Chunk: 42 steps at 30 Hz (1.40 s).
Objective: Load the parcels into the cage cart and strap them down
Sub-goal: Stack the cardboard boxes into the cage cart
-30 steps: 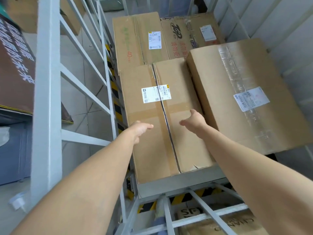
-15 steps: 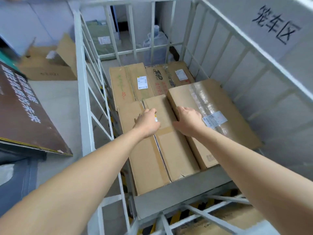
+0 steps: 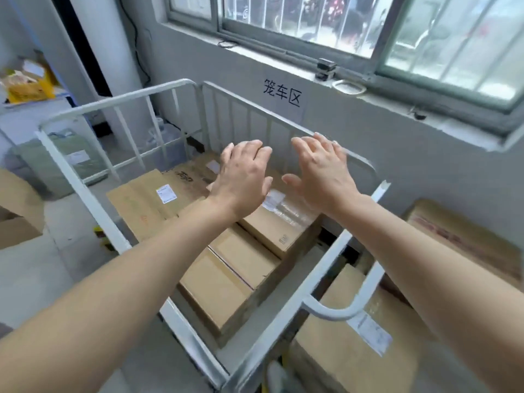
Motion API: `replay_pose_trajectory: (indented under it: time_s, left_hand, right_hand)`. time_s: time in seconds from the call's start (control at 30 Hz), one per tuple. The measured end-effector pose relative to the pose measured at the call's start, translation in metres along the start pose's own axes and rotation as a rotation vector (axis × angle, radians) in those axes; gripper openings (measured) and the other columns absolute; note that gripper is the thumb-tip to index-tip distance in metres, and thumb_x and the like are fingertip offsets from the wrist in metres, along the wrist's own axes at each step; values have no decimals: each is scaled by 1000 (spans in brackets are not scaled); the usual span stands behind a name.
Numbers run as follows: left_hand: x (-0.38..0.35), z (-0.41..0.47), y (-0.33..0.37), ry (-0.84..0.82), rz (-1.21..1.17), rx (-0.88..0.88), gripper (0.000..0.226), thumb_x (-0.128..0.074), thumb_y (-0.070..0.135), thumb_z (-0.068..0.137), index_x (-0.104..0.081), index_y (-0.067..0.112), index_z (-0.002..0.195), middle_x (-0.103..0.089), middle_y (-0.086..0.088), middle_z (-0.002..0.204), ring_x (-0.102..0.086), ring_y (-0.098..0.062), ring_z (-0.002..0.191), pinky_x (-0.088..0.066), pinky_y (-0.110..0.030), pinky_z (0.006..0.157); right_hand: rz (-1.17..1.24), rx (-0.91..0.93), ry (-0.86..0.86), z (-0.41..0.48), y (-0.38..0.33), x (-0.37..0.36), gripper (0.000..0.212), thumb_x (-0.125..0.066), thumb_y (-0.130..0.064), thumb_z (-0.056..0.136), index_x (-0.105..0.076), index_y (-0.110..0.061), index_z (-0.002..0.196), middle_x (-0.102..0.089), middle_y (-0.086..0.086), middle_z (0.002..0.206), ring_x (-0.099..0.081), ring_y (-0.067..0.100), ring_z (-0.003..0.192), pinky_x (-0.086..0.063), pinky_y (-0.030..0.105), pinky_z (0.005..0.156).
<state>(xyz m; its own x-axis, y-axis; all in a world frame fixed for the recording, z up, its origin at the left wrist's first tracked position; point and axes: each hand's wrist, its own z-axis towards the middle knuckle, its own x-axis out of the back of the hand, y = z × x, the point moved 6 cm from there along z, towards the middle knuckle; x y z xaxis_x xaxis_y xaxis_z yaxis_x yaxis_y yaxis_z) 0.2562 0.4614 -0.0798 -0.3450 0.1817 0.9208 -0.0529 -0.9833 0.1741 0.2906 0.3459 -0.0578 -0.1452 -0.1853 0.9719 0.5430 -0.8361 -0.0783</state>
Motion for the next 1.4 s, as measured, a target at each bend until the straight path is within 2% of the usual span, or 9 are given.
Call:
replay_pose_trajectory:
  time_s: [0.27, 0.4, 0.57, 0.77, 0.93, 1.23, 1.33, 1.4]
  left_hand:
    - [20, -19, 186, 6, -181, -396, 55, -59, 27, 88, -43, 11, 139, -39, -10, 145, -31, -27, 136, -12, -41, 114]
    - [11, -36, 257, -28, -216, -522, 55, -57, 28, 91, -40, 12, 140, -36, -8, 147, -29, -26, 138, -10, -39, 114]
    - [-8, -51, 325, -76, -235, -569, 54, -52, 29, 94, -36, 14, 143, -32, -6, 150, -24, -23, 141, -7, -38, 116]
    - [-41, -63, 387, -133, -249, -506, 53, -51, 29, 94, -37, 14, 143, -31, -6, 150, -24, -22, 141, -10, -39, 117]
    - [-91, -82, 387, -232, -235, -346, 51, -50, 28, 95, -38, 14, 142, -34, -4, 148, -27, -22, 138, -13, -38, 116]
    - [-205, -134, 303, -523, -72, -48, 44, -49, 32, 94, -44, 15, 134, -45, -4, 135, -42, -24, 123, -31, -39, 104]
    - [-245, -150, 282, -615, -12, -1, 45, -52, 37, 94, -45, 16, 133, -48, -5, 133, -45, -25, 122, -36, -42, 105]
    - [-274, -161, 270, -697, -9, 25, 47, -51, 36, 94, -43, 16, 136, -45, -6, 137, -44, -27, 125, -34, -44, 107]
  right_hand:
    - [-102, -463, 52, -154, 134, 79, 69, -54, -40, 93, -25, -12, 149, -31, 7, 153, -15, 27, 146, -8, 45, 118]
    - [-101, -620, 63, -225, 184, 92, 68, -53, -41, 94, -25, -12, 149, -32, 7, 152, -15, 27, 146, -9, 45, 118]
    - [-62, -710, 50, -285, 232, 90, 68, -55, -40, 93, -27, -12, 148, -34, 7, 151, -16, 27, 145, -10, 45, 118]
    - [9, -692, -4, -325, 281, 76, 66, -55, -40, 93, -30, -11, 146, -37, 7, 149, -20, 26, 144, -12, 44, 117]
    - [118, -675, -84, -341, 309, 35, 61, -56, -42, 92, -37, -12, 142, -43, 7, 145, -29, 25, 139, -19, 42, 114]
    - [225, -704, -376, -355, 308, -82, 53, -56, -41, 93, -42, -10, 133, -49, 8, 137, -40, 26, 131, -29, 42, 106]
    - [245, -746, -455, -360, 304, -125, 50, -57, -42, 91, -44, -10, 128, -53, 9, 130, -45, 27, 125, -34, 42, 101]
    - [259, -776, -510, -363, 301, -156, 52, -57, -44, 91, -44, -11, 129, -53, 9, 129, -46, 28, 123, -35, 42, 99]
